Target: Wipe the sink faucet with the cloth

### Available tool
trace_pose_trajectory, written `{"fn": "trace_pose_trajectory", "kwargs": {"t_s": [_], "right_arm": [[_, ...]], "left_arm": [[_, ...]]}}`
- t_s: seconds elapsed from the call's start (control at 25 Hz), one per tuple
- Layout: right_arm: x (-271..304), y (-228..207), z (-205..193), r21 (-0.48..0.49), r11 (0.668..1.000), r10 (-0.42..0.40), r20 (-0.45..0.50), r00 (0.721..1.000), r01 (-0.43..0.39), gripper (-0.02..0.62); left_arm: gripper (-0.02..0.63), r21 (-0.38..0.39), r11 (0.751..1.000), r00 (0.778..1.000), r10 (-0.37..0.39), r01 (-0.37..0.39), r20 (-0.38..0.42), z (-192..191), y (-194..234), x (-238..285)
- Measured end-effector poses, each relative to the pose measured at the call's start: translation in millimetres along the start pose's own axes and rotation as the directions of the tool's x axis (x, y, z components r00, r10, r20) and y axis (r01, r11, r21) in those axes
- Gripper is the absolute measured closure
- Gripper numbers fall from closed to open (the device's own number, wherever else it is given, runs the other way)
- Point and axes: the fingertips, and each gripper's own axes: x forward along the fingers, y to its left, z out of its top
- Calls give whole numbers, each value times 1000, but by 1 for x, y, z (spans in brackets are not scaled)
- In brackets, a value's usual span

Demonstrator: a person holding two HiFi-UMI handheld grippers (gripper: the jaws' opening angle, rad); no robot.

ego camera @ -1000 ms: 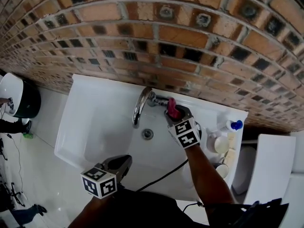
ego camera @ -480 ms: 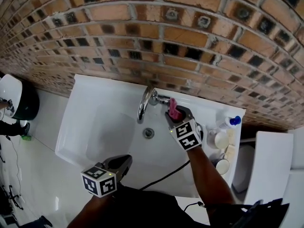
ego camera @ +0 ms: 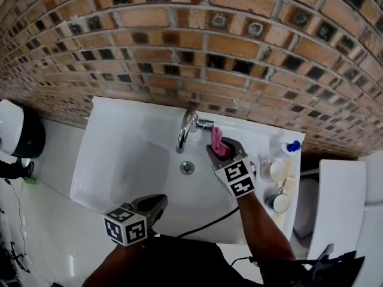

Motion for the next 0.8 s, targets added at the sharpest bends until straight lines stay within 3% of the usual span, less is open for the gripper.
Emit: {"fn": "trace_pose_trajectory", "kwargs": {"t_s": [0.08, 0.16, 0.24, 0.32, 0.4, 0.56, 0.8], "right_arm": [[-4, 14, 6, 126, 990, 52, 80, 995, -62, 468], [-4, 25, 10, 319, 933, 104, 197, 975, -164, 468], [5, 32, 11, 524, 805, 121, 316, 941, -279, 468], [18, 33, 8, 655, 665, 98, 400, 911, -359, 468], [30, 26, 6, 716, 582, 36, 452, 891, -386, 468], [41, -2, 8, 774, 502, -129, 508, 852, -386, 468], [62, -25, -2, 821, 430, -206, 494, 845, -375, 468]], "left_arm": [[603, -6, 1000, 1000, -5, 5, -3, -1, 3, -2], [603, -12, 1000, 1000, -1, 1, -2, 0, 7, -6], [603, -16, 1000, 1000, 8, -8, -2, 0, 11, -9], [603, -20, 1000, 1000, 16, -16, -5, -1, 15, -13], [603, -28, 999, 1000, 25, -25, -6, -2, 19, -15], [603, -48, 998, 999, 47, -47, -5, -2, 28, -17], [603, -67, 995, 998, 67, -68, -18, -2, 36, -13]]}}
